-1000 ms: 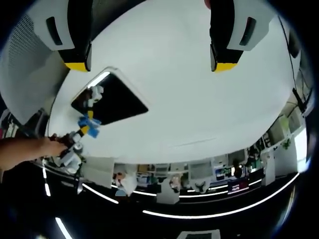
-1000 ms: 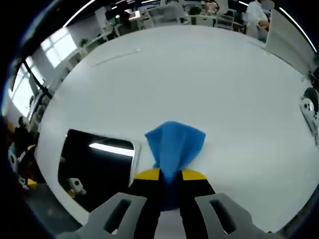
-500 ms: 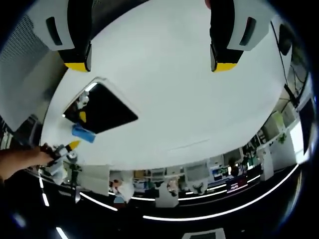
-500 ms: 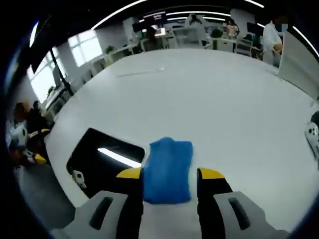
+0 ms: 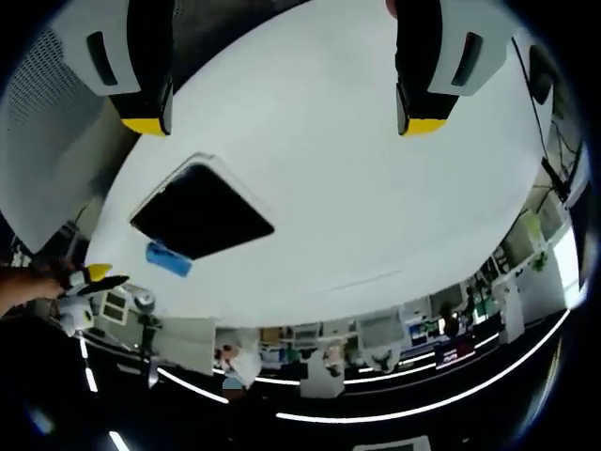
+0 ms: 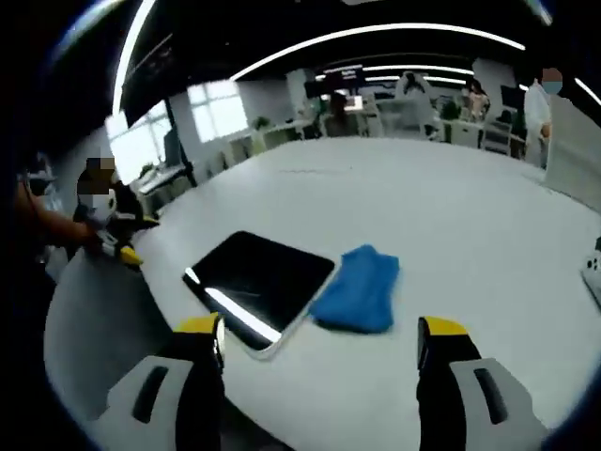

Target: Wipe the mirror surface with the cleaning cloth until all visible marks leave the cleaned area.

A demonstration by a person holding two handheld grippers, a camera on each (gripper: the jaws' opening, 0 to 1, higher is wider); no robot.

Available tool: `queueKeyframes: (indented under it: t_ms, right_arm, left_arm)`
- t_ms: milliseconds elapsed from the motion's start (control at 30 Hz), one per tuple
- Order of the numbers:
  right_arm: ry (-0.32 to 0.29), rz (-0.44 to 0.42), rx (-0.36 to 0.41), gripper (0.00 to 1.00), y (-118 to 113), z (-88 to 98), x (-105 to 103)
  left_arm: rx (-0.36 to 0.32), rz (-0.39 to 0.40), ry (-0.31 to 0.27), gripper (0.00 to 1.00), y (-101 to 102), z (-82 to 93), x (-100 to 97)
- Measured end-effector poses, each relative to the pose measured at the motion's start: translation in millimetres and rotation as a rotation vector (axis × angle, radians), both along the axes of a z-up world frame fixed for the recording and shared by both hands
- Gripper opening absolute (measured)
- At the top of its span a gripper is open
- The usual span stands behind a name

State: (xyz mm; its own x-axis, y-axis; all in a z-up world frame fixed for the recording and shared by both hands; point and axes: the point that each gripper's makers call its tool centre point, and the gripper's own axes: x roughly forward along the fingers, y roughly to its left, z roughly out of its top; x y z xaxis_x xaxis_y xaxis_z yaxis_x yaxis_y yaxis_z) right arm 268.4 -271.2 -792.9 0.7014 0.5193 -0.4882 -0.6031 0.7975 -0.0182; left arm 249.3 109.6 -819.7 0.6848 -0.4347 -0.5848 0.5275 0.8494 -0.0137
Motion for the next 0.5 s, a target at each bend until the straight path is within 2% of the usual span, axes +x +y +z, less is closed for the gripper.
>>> queueKeyframes:
  t_ms: [33,67,100,200,333,400,500]
  right_arm:
    - [0.007,0.012,-0.028,0.99,-1,-4.0,-5]
    - [0.051,0.025,-0.057,0.99,-3,-10.6,-13]
    - [0.061,0.019,-0.045,0.99,-2,-10.9,-16]
    - [0.042,-0.019,0.002,1.0,-7,-3.7,-19]
    - [0.075,-0.097,0.022,1.0,-16,-7.9,-20]
    - [0.08,-0.105,0.033,1.0,-15,-9.5,-21]
    - [0.072,-0.123,0.045,1.0,-15,-12.4,-21]
  left_arm:
    - [-0.002,-0.002,0.001,0.99,-1,0.1,-0.3]
    - [-0.014,-0.001,-0.002,0.99,-2,1.7,0.0]
    - [-0.027,-0.001,-0.01,0.99,-3,3.8,1.4]
    - [-0.044,-0.024,-0.041,0.99,-7,10.3,4.1]
    - [-0.038,0.002,-0.023,0.99,-3,7.1,3.8]
    - [-0.069,0.028,-0.028,0.99,-1,10.2,9.1]
    - [-0.079,0.004,-0.016,0.99,-7,7.5,5.7]
